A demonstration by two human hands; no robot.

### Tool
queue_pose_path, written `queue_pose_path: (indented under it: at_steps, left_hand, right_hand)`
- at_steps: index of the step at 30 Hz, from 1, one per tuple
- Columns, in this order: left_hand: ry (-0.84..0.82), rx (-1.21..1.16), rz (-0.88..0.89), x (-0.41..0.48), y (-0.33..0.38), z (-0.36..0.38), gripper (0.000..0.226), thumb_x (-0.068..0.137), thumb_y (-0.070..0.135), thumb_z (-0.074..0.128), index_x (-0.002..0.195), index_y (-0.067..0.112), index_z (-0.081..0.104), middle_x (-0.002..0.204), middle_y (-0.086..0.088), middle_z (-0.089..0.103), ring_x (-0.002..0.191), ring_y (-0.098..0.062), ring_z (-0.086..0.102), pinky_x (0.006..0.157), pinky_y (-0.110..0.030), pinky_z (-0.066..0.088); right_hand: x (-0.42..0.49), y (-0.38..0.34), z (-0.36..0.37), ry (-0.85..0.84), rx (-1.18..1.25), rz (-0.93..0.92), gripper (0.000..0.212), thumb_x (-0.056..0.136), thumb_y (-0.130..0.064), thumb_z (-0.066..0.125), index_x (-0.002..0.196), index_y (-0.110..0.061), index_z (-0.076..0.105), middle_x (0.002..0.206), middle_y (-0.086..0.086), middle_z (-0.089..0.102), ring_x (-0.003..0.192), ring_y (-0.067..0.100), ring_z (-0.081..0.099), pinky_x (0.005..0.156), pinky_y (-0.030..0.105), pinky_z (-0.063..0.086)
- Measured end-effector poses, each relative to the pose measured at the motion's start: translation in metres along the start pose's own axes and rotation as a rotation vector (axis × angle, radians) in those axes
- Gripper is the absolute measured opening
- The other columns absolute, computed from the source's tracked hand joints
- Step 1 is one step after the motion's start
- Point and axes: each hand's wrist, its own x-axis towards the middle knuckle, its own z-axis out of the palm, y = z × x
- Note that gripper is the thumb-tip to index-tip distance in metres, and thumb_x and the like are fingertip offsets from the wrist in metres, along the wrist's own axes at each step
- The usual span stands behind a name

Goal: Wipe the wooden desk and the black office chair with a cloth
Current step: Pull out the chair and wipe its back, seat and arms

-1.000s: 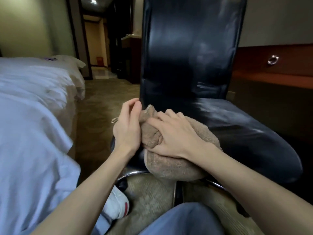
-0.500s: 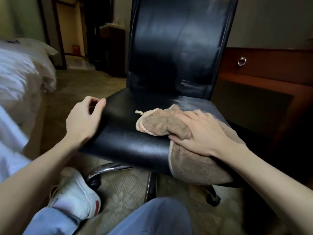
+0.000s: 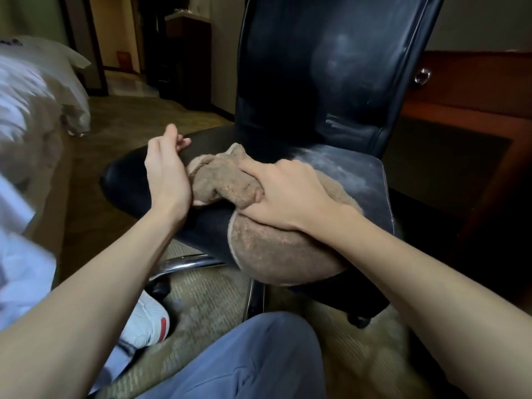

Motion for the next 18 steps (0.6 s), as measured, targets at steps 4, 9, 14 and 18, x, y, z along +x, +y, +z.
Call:
queue_pose_path:
  at_steps: [4, 9, 14, 18]
  left_hand:
    - [-0.051, -0.138, -0.106, 0.020, -0.001, -0.012, 0.077, 0.075, 0.074, 0.051, 0.123, 0.015, 0.063, 0.109, -0.002, 0.079, 0.107, -0.007, 0.071, 0.095, -0.028, 0.049]
    - [-0.049, 0.084, -0.026, 0.029, -0.004, -0.012, 0.060, 0.073, 0.078, 0.046, 0.103, 0.030, 0.065, 0.105, 0.007, 0.077, 0.108, -0.005, 0.068, 0.106, -0.032, 0.041]
    - [-0.128, 0.384, 0.120, 0.007, -0.008, -0.002, 0.046, 0.089, 0.069, 0.046, 0.098, 0.032, 0.070, 0.098, 0.020, 0.075, 0.097, 0.007, 0.063, 0.089, -0.023, 0.043]
    - [-0.026, 0.155, 0.042, -0.011, -0.005, 0.005, 0.029, 0.102, 0.039, 0.046, 0.094, 0.029, 0.072, 0.091, 0.020, 0.074, 0.092, 0.007, 0.066, 0.086, -0.018, 0.048]
  right_hand:
    - [-0.053, 0.013, -0.025, 0.082, -0.021, -0.075, 0.058, 0.077, -0.063, 0.055, 0.129, -0.038, 0.061, 0.081, -0.002, 0.073, 0.077, 0.029, 0.071, 0.061, 0.038, 0.050]
    - [-0.094, 0.038, -0.034, 0.212, 0.117, -0.154, 0.036, 0.073, -0.050, 0.068, 0.104, -0.033, 0.073, 0.091, -0.014, 0.075, 0.087, 0.014, 0.074, 0.063, 0.037, 0.055]
    - [-0.060, 0.024, -0.024, 0.257, 0.081, -0.115, 0.044, 0.077, -0.048, 0.067, 0.119, -0.035, 0.067, 0.091, -0.011, 0.074, 0.085, 0.016, 0.072, 0.062, 0.032, 0.053]
    - [-0.003, 0.022, -0.018, 0.282, 0.138, -0.044, 0.054, 0.082, -0.043, 0.069, 0.135, -0.036, 0.061, 0.120, -0.011, 0.072, 0.109, 0.015, 0.067, 0.083, 0.031, 0.047]
